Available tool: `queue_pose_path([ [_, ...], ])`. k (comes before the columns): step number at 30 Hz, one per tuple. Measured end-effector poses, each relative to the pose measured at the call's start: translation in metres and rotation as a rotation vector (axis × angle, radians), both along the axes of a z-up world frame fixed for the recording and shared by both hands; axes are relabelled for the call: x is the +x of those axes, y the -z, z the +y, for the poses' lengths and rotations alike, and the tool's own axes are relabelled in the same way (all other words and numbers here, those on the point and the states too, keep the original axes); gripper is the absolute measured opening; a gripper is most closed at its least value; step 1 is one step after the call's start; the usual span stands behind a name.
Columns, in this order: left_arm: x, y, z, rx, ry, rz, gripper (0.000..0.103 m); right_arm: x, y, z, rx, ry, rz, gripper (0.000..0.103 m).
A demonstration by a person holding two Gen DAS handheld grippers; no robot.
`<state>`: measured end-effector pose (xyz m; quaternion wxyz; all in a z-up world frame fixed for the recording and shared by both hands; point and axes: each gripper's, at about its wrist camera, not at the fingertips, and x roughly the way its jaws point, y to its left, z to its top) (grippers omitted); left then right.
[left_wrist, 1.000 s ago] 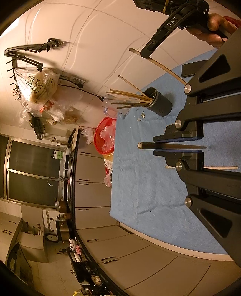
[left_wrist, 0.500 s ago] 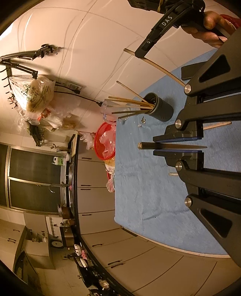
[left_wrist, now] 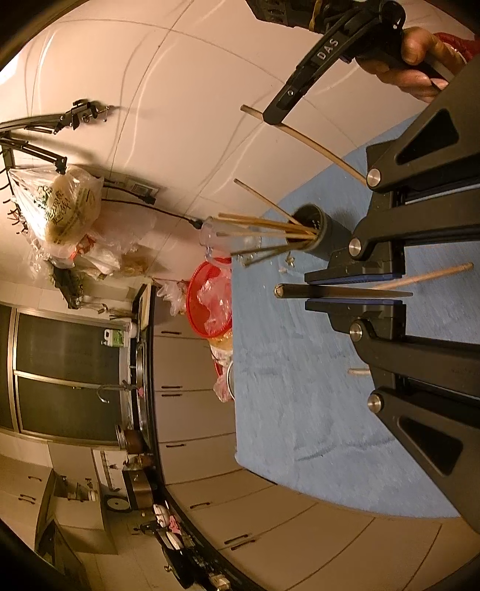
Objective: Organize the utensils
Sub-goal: 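Lift both held chopsticks upright and carry them toward the black cup, then lower the chopsticks into the cup and open both grippers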
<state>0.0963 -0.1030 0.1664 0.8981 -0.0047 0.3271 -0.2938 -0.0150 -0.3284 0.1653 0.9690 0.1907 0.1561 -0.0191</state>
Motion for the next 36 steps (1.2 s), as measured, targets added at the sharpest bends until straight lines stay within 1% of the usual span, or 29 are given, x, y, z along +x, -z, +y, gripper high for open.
queue_pose_path([
  [9, 0.015, -0.032, -0.038, -0.051, 0.059, -0.019, 0.007, 0.018, -0.024, -0.039, -0.017, 0.086, -0.024, 0.008],
  [14, 0.025, -0.052, -0.056, -0.084, 0.077, -0.037, 0.007, 0.040, -0.042, -0.061, -0.012, 0.117, -0.043, 0.008],
  [17, 0.033, -0.062, -0.066, -0.107, 0.081, -0.057, 0.007, 0.051, -0.051, -0.066, -0.037, 0.140, -0.059, 0.008],
  [19, 0.041, -0.064, -0.075, -0.122, 0.079, -0.052, 0.007, 0.062, -0.055, -0.071, -0.052, 0.155, -0.069, 0.008],
  [22, 0.057, -0.059, -0.088, -0.140, 0.074, -0.022, 0.007, 0.077, -0.056, -0.076, -0.065, 0.173, -0.072, 0.008],
  [25, 0.068, -0.052, -0.101, -0.146, 0.077, 0.000, 0.007, 0.091, -0.050, -0.081, -0.067, 0.180, -0.058, 0.008],
  [28, 0.075, -0.040, -0.112, -0.136, 0.075, 0.003, 0.007, 0.103, -0.035, -0.087, -0.073, 0.184, -0.029, 0.008],
  [33, 0.081, -0.020, -0.121, -0.109, 0.078, 0.043, 0.007, 0.116, -0.005, -0.089, -0.059, 0.161, 0.036, 0.008],
  [36, 0.084, -0.010, -0.124, -0.091, 0.080, 0.063, 0.007, 0.118, 0.005, -0.088, -0.048, 0.135, 0.060, 0.009],
])
